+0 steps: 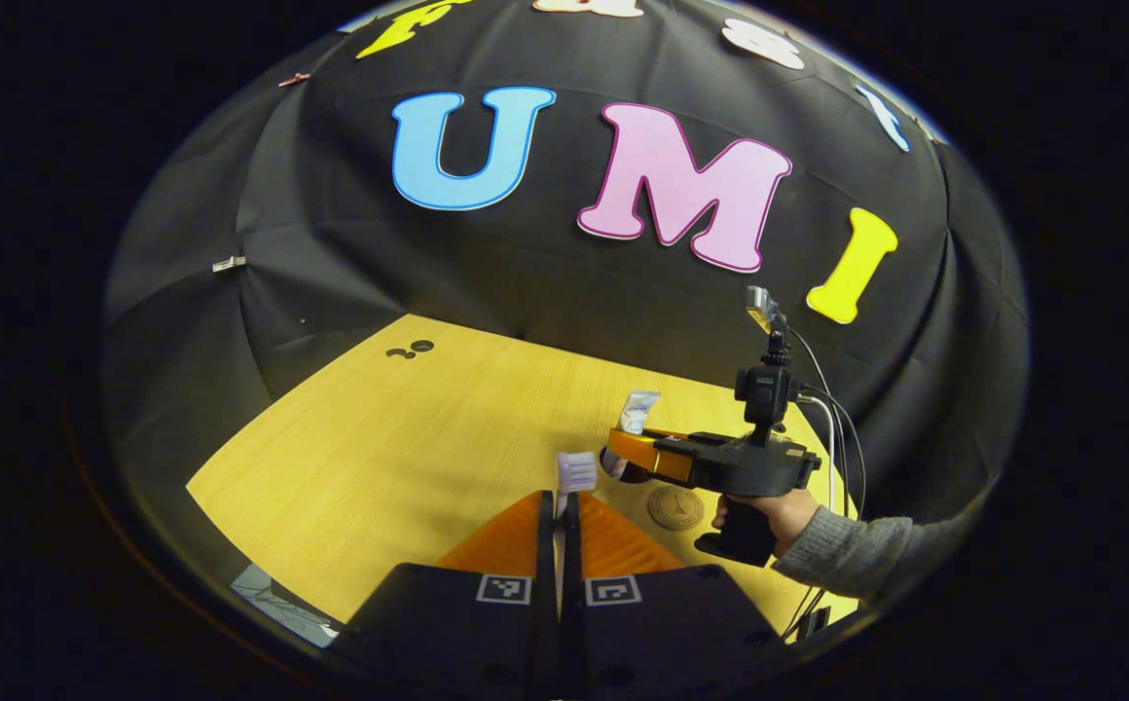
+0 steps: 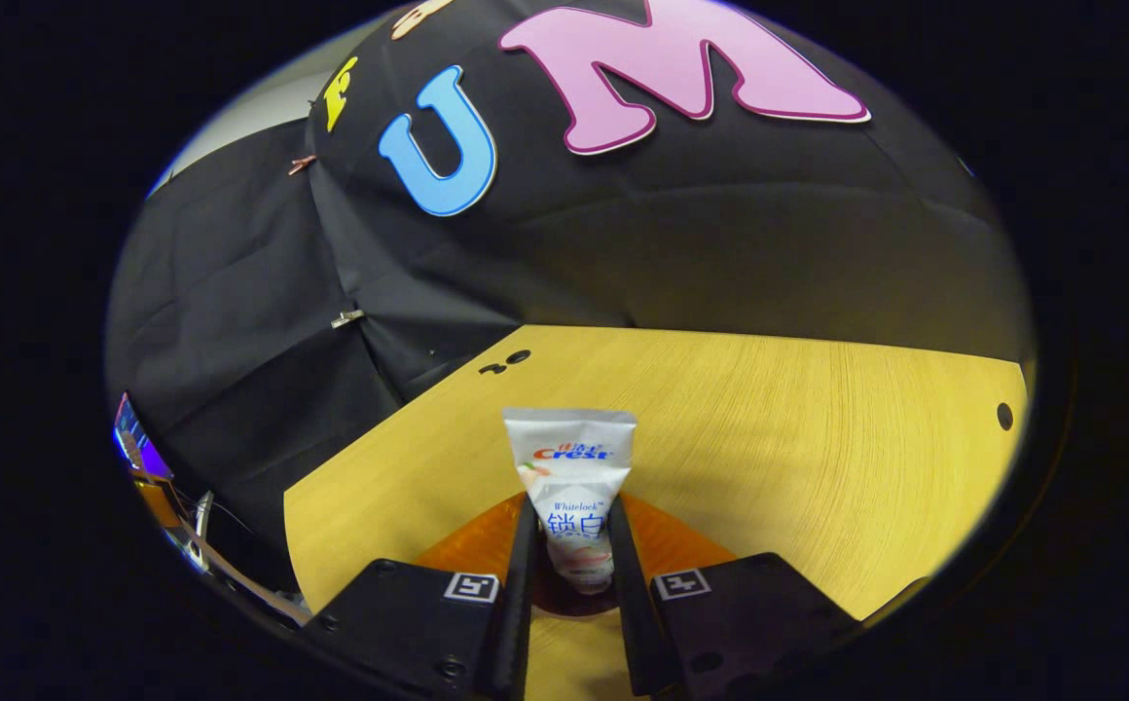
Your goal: Put the toothbrush and toothpaste on the desktop into the cup, then pick up the cup and place it on the coaster on the desktop.
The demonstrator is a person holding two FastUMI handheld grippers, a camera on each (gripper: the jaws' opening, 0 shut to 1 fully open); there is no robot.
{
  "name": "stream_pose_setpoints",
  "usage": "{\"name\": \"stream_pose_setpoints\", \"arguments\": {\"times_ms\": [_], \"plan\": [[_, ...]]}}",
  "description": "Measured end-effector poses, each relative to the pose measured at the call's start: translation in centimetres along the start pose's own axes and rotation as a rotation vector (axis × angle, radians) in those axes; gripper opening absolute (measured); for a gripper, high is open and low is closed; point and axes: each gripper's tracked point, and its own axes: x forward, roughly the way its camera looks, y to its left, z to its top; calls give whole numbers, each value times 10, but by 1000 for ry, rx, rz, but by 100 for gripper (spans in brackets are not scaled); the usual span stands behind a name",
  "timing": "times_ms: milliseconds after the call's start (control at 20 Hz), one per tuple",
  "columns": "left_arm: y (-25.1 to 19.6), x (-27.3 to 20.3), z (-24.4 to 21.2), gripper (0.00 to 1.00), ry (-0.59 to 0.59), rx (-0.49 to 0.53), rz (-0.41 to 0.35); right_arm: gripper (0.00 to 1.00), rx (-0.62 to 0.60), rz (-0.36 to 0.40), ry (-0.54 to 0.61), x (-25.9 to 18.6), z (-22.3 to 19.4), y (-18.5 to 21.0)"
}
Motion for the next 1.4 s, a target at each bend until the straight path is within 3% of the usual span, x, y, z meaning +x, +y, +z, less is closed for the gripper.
{"name": "stream_pose_setpoints", "arguments": {"times_ms": [50, 100, 200, 250, 300, 350, 400, 450, 500, 550, 600, 650, 1000, 1400], "plan": [[-1, -2, -1, 6, -1, -1, -1, 34, -9, -10, 10, 0, -4, -2], [-1, -3, -1, 6, -2, -2, -1, 44, -18, -15, 21, -2, -7, -1], [-3, -2, 0, 6, -3, -4, -3, 48, -25, -9, 32, -2, -10, 4], [-4, -2, 1, 6, -6, -4, -6, 49, -31, -10, 33, -4, -9, 4], [-5, -3, 0, 6, -9, -3, -8, 41, -35, -12, 25, -4, -6, 5], [-5, -4, 1, 6, -12, -3, -11, 52, -33, -12, 17, -7, -2, 7], [-5, -3, 0, 6, -17, -3, -15, 53, -23, -8, 7, -9, 2, 9], [-6, -3, 2, 6, -22, -2, -20, 63, -14, -6, -5, -11, 7, 12], [-9, -3, 4, 6, -28, 0, -26, 64, -7, -7, -21, -12, 13, 12], [-13, -3, 8, 6, -34, 3, -31, 54, 3, -9, -38, -17, 19, 12], [-17, 0, 12, 6, -41, 6, -36, 64, 25, -8, -61, -22, 28, 12], [-20, 3, 17, 6, -49, 10, -44, 54, 54, 0, -88, -29, 38, 13], [-47, 34, 50, 6, -122, 31, -91, 54, 180, 22, -212, -90, 85, 1], [-68, 75, 78, 6, -217, -32, -124, 54, 166, -37, -159, -171, 53, -32]]}}
